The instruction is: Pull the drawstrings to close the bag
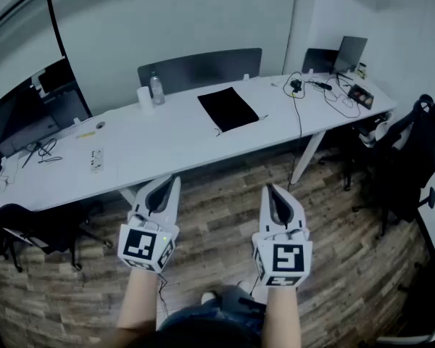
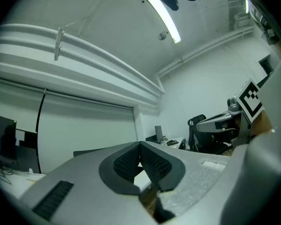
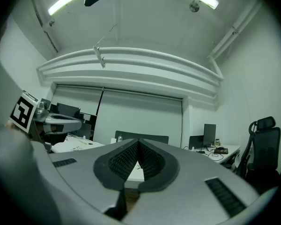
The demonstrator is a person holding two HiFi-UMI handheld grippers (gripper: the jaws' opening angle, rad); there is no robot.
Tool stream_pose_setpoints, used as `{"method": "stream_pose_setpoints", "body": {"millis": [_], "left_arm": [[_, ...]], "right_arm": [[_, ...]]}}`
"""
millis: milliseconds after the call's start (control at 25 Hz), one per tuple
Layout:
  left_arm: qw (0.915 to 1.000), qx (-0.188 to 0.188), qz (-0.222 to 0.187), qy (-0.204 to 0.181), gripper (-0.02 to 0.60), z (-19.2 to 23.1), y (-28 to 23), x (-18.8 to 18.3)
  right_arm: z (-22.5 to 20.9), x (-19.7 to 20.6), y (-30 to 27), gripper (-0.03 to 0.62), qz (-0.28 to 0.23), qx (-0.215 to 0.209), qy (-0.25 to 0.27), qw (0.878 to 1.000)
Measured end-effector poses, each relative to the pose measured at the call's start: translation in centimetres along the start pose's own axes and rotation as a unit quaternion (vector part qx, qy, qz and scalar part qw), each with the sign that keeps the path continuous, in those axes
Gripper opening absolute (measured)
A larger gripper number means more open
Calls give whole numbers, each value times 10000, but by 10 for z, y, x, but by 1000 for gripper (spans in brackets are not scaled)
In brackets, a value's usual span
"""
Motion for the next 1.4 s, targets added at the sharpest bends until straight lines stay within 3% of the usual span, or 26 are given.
{"method": "stream_pose_setpoints", "body": {"millis": [240, 520, 1200, 1400], "left_arm": [[10000, 8, -45, 88, -2, 11, -5, 5], [9999, 119, 0, 94, -2, 16, -52, 22], [9941, 234, -32, 1062, -2, 37, -305, 71], [9916, -28, 241, 1272, -2, 35, -358, 93]], "right_arm": [[1, 2, -13, -6, -5, -137, 124, 9998], [-24, 6, -57, -6, -65, -176, 1, 9998], [-179, -10, -288, -2, -195, -793, -800, 9934], [-225, -6, -336, -3, 43, -851, -524, 9950]]}}
Point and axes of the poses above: the fingertips, and each gripper's own axes: y backward along the fingers, z to its left, x out of its underside, the point moved 6 cm from there along y, backward along the fingers, and after that the axes turned 15 degrees about -y, right-handed, at the moved point
